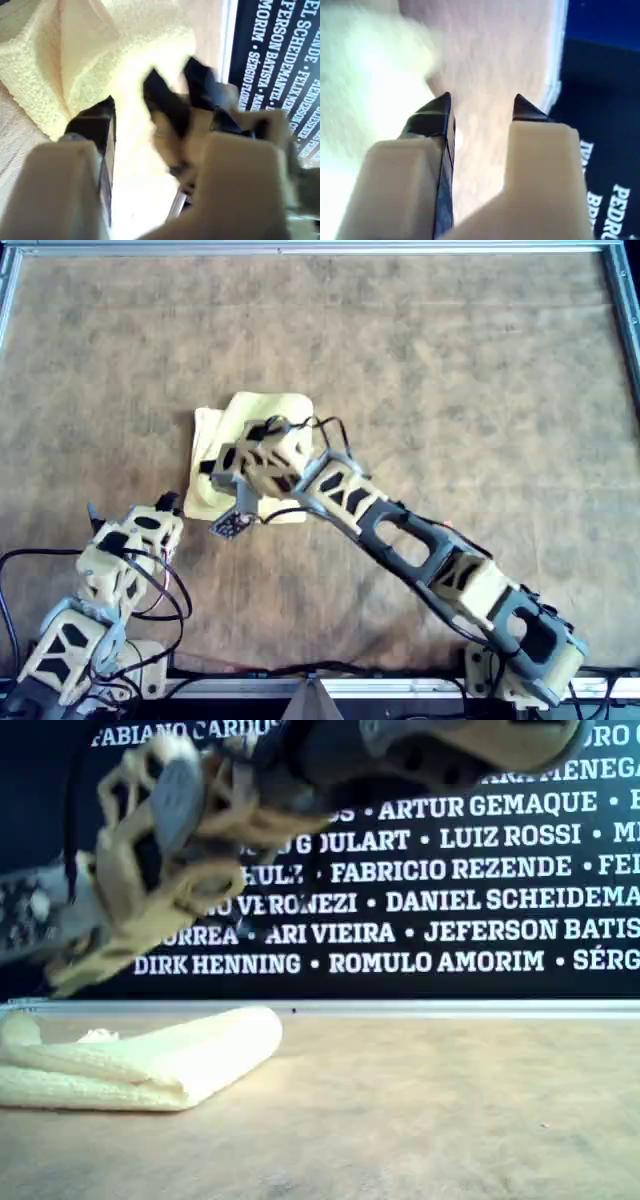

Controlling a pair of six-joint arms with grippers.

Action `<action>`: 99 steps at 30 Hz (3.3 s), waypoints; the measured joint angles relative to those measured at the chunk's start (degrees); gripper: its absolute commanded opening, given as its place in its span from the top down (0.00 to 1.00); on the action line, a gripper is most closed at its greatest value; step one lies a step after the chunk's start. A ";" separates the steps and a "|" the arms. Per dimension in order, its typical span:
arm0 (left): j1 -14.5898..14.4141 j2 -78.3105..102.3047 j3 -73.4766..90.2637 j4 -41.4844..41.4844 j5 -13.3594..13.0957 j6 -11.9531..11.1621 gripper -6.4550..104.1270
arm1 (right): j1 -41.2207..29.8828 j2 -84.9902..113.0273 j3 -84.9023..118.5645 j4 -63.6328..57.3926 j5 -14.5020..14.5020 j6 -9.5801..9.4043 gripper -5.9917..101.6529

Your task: Fold a cloth

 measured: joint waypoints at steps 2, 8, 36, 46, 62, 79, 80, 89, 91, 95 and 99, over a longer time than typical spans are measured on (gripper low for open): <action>0.00 0.00 0.00 0.00 0.00 0.00 0.34 | -0.70 2.02 0.00 5.01 0.00 0.00 0.53; 0.00 0.00 0.00 0.00 0.00 0.00 0.34 | -3.69 10.63 0.00 23.99 0.00 0.35 0.62; 7.38 0.00 0.35 0.00 -8.26 0.00 0.34 | -35.16 84.64 64.51 50.36 0.35 -0.09 0.95; 18.63 0.09 0.35 0.00 0.35 0.00 0.65 | -52.12 98.44 90.62 18.28 -0.09 0.00 0.95; 20.48 0.44 0.35 0.00 0.70 -0.09 0.95 | -60.03 117.77 133.95 -20.39 0.09 0.00 0.95; 24.43 0.44 0.35 7.82 0.70 -0.18 0.95 | -60.12 146.95 153.28 -21.36 0.09 0.00 0.95; 24.52 0.44 0.35 10.37 0.70 -0.18 0.95 | -60.12 146.95 153.28 -21.09 0.09 0.00 0.95; 24.70 0.44 0.35 22.15 0.70 -0.18 0.95 | -64.34 147.04 153.37 -4.57 0.18 0.00 0.95; 24.70 0.44 0.35 23.38 0.70 -0.18 0.95 | -64.42 147.04 153.37 -0.09 0.18 0.00 0.95; 24.70 0.53 0.35 23.91 0.70 -0.18 0.95 | -64.69 147.04 153.37 7.82 0.18 0.00 0.95; 24.70 0.53 0.35 23.91 0.70 -0.18 0.95 | -64.69 147.04 153.37 10.02 0.18 0.00 0.95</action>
